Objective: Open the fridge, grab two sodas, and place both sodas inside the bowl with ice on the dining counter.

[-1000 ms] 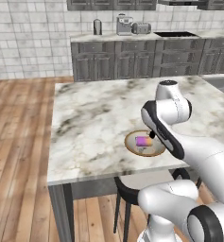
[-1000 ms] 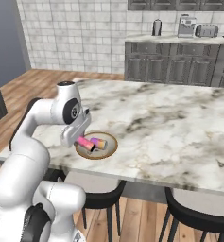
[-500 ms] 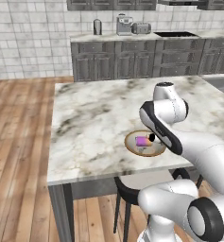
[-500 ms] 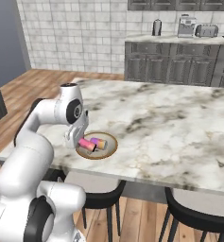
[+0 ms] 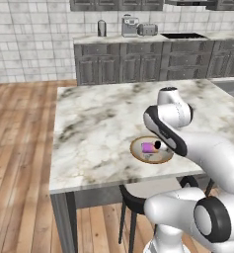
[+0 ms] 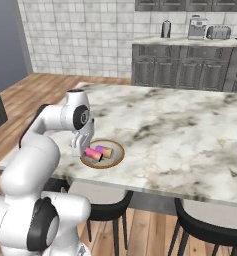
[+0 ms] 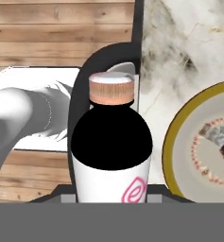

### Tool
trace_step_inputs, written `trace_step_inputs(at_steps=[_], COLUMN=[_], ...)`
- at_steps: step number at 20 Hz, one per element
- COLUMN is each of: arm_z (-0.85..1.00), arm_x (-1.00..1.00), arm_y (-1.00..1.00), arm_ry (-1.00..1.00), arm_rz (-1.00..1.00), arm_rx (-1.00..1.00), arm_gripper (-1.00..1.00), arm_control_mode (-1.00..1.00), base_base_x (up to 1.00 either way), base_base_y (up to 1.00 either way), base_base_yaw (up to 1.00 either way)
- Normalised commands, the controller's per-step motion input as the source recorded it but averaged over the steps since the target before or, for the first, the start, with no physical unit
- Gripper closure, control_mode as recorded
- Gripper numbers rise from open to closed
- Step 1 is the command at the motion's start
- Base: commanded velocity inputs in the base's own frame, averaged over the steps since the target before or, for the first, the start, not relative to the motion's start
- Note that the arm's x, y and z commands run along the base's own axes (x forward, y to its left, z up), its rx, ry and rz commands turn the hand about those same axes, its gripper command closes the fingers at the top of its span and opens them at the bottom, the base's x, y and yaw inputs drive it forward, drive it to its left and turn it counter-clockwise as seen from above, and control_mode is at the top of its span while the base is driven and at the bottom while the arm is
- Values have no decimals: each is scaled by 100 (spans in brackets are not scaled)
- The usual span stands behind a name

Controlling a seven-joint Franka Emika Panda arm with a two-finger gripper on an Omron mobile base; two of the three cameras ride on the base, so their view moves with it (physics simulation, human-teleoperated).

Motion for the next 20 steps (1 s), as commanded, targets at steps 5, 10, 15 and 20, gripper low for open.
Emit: trace_step_inputs(at_steps=[5, 10, 15, 20], arm_z=[-13, -9, -10, -15], arm_x=[11, 11, 11, 5], arm_y=[0, 0, 1, 1], arm_ry=[7, 6, 4, 0], arm_rz=[1, 1, 1, 1], arm_rx=[0, 0, 0, 0], arm_gripper=[100, 100, 100, 100], arm_control_mode=[-100, -100, -100, -100], base_base_x=[0, 0, 0, 0], base_base_y=[0, 0, 0, 0], base_base_yaw=[0, 0, 0, 0])
